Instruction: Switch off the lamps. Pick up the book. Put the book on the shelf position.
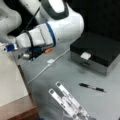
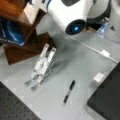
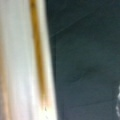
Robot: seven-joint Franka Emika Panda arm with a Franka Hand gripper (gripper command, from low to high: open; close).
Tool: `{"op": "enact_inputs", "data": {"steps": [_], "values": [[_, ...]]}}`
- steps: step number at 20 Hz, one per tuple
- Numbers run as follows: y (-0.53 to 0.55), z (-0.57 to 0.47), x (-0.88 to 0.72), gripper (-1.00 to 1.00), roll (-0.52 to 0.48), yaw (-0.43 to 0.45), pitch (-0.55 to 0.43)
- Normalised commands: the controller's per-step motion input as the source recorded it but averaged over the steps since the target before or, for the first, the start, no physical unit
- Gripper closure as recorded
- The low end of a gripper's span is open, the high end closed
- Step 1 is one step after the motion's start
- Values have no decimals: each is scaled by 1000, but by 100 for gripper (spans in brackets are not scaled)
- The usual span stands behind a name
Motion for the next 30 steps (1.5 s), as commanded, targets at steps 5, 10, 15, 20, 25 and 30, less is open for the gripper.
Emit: {"op": "enact_inputs", "data": {"steps": [5, 10, 15, 20, 25, 30], "values": [[119, 76, -82, -100, 124, 128, -31], [430, 145, 62, -100, 183, 7, -16], [497, 182, 202, -100, 227, -73, 47], [404, 155, 302, -100, 290, -228, 61], [465, 43, 433, -100, 516, -334, 12], [370, -112, 474, -100, 791, -367, -92]]}}
